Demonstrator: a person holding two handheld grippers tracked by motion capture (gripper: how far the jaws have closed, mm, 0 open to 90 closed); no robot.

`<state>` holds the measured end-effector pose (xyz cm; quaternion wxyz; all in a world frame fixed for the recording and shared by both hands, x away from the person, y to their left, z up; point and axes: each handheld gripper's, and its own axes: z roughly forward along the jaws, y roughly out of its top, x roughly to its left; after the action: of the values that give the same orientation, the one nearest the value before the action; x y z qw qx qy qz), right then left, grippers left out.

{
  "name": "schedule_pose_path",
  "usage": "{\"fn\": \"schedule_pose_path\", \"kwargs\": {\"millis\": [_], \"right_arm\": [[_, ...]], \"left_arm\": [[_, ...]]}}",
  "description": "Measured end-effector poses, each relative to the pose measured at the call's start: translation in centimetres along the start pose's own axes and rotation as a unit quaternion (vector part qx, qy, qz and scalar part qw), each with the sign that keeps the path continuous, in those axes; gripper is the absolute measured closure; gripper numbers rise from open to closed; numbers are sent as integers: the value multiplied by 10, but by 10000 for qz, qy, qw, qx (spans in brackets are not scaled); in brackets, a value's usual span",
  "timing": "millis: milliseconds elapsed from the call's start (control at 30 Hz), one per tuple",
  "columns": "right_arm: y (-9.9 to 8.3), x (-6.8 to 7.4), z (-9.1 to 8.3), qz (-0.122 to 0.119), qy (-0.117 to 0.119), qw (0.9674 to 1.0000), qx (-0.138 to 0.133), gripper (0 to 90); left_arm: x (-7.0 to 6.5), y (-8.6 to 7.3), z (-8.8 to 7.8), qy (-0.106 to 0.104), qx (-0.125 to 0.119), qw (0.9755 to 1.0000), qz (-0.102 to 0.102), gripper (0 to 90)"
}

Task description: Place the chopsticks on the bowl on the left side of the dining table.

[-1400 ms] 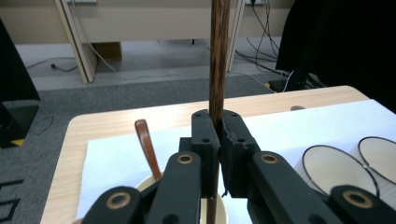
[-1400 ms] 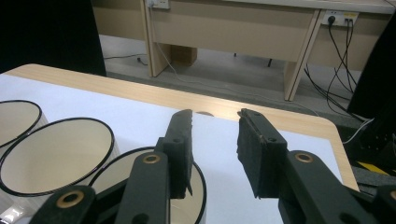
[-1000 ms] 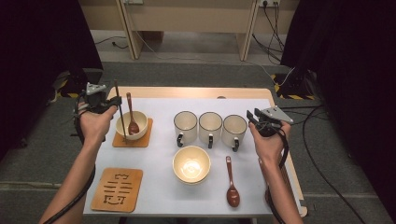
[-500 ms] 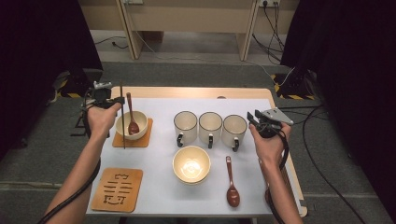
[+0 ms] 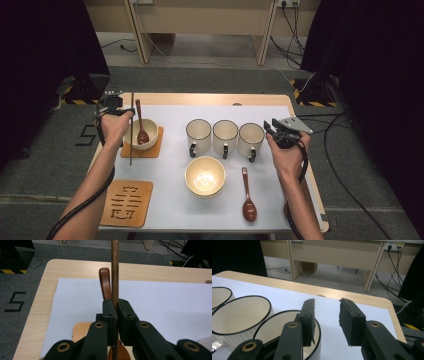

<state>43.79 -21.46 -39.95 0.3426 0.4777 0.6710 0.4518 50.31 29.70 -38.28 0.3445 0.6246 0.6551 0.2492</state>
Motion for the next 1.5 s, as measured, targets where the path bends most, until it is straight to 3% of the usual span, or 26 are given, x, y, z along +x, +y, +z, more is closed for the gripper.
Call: {"fn": "schedule_pose_path", "kwargs": {"millis": [167,533,1500], "right_arm": [[0,0,0,8,1,10000,13,651],[1,3,2,-3,27,10000,18,650],[3,3,2,-43,20,10000,12,648]], "left_arm": [[4,-4,6,91,89,9999,-106,839],[5,-12,17,205,272,9993,-131,836],[6,-22,28,236,530,9982,-174,830]]}}
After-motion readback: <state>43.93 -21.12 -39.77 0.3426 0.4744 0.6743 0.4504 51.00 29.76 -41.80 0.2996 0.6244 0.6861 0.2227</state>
